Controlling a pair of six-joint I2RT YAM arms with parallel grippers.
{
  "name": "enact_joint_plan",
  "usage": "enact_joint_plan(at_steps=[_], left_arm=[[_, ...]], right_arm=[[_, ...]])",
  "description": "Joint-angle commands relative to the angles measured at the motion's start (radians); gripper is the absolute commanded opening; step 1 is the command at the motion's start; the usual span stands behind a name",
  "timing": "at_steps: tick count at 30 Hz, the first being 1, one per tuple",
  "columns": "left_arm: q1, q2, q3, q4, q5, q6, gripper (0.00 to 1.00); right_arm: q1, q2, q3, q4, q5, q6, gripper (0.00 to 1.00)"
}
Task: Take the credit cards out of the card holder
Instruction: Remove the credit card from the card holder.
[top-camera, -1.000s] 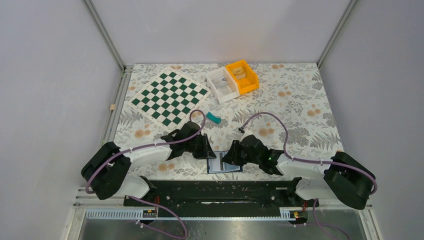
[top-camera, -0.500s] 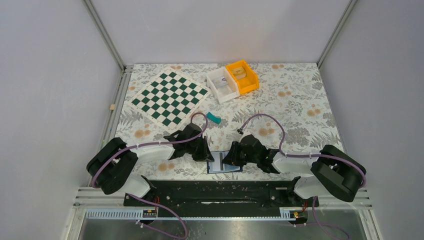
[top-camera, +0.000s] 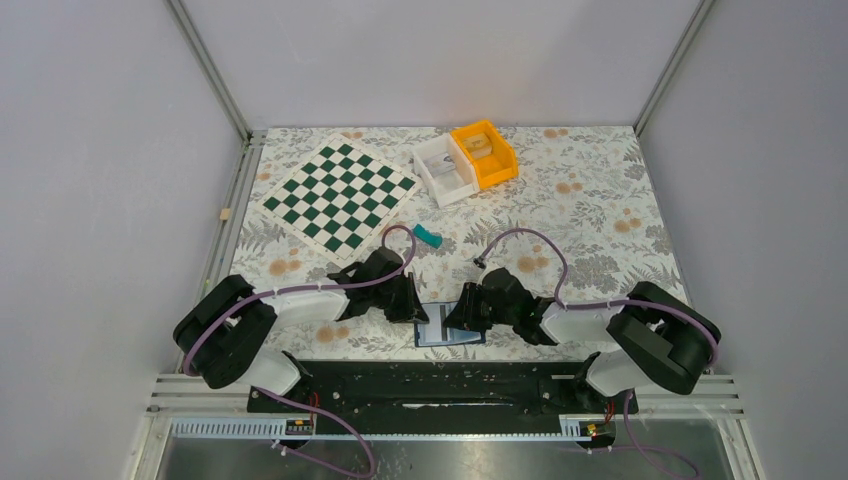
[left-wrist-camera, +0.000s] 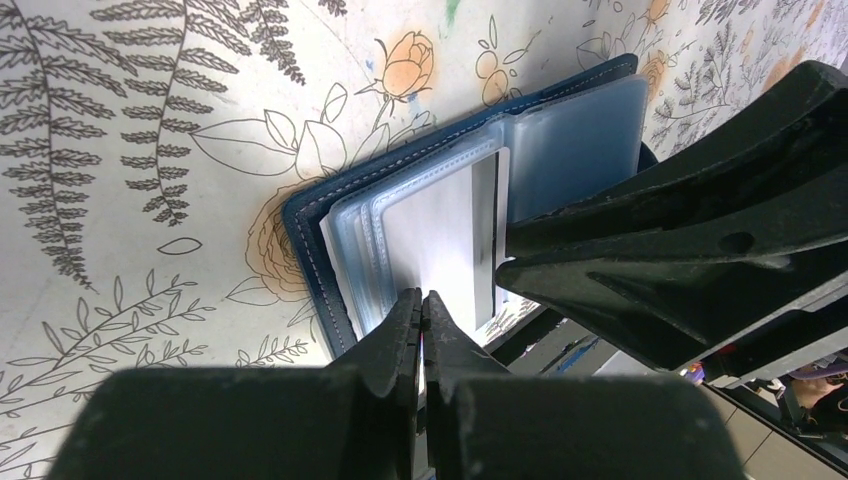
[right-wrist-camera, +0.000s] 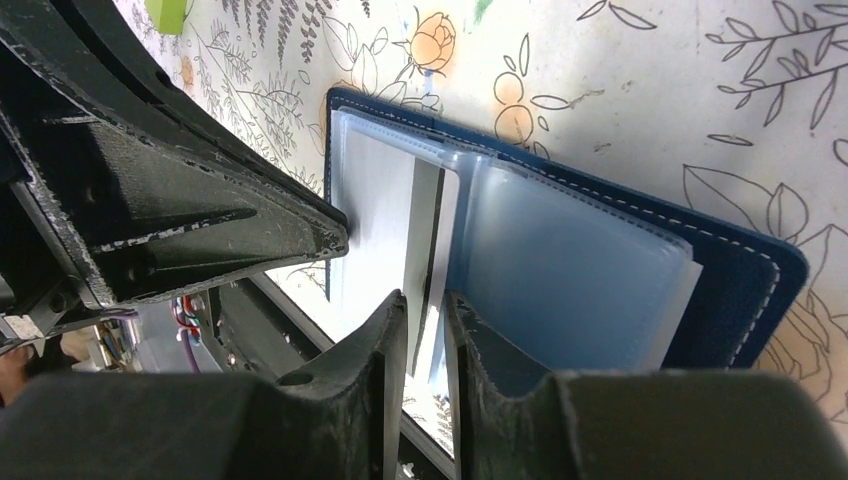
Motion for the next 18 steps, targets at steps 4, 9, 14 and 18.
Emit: enact_joint_plan(at_steps=[4, 9, 14, 18], left_arm=[[0.000, 0.011, -0.038, -0.002, -0.035, 0.019, 0.00], [-0.001, 0.018, -0.043, 0.006, -0.030, 0.013, 0.00], [-0.001, 0.013, -0.042, -0.007, -0.038, 0.016, 0.00], [0.000, 0.011, -0.038, -0.018, -0.046, 0.023, 0.00]], right_arm=[[-0.025, 0.072, -0.051, 0.173, -0.075, 0.003, 0.27], [-0.050, 0.110, -0.096, 0.314, -0.120, 0.035, 0.25], [-0.070, 0.106, -0.119, 0.353, -0.139, 0.040, 0.14], [-0.079, 0.090, -0.127, 0.354, -0.147, 0.035, 0.00]])
